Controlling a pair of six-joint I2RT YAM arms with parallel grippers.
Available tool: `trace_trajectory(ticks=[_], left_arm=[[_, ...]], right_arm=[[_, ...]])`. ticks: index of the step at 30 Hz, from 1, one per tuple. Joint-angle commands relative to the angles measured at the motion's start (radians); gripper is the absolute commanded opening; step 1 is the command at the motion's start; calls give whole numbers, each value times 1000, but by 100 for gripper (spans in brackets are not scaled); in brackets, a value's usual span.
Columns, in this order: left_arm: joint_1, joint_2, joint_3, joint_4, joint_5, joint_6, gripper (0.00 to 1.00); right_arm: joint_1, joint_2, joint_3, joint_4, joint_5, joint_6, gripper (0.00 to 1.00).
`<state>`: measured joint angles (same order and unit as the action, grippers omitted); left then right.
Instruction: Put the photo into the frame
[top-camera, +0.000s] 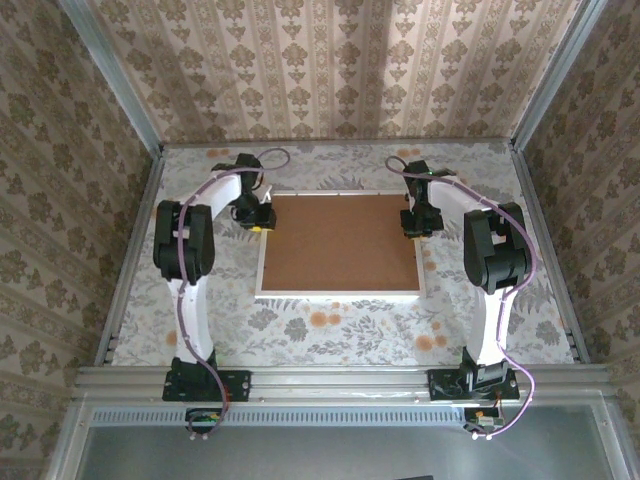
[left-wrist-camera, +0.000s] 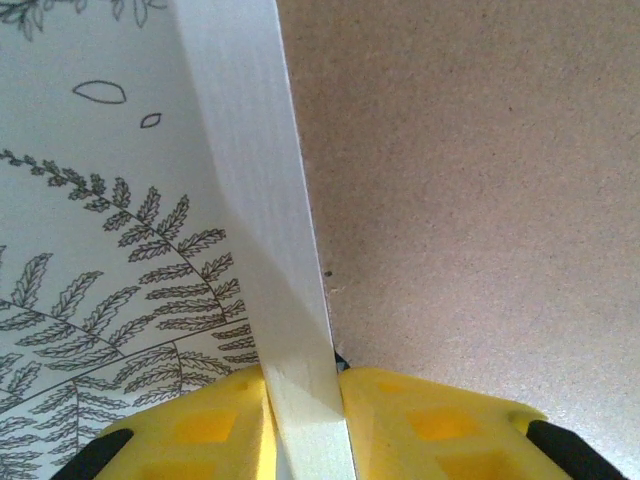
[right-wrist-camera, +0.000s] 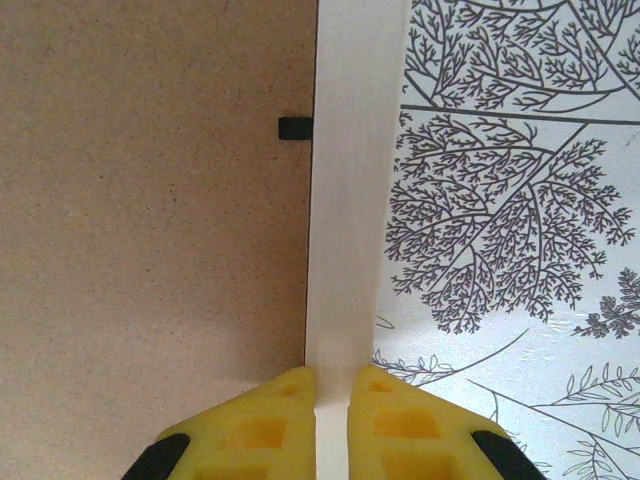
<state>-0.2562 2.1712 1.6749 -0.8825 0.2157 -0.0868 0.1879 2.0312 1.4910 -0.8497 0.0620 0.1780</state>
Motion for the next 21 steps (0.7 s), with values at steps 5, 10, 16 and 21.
trace_trajectory(ticks=[5,10,16,21], left_arm=[[-134,173,101,-210,60,107,32],[-173,236,203,-305,-22,134,35],[-193,301,315,-388,-56,147,36],[-195,325,360,-412,-78,144,35]], right_arm=[[69,53,3,26,-144,-17,12],[77,47,2,30,-143,-19,13],[90,46,5,27,-135,-21,12],[92,44,2,28,-126,-23,12]])
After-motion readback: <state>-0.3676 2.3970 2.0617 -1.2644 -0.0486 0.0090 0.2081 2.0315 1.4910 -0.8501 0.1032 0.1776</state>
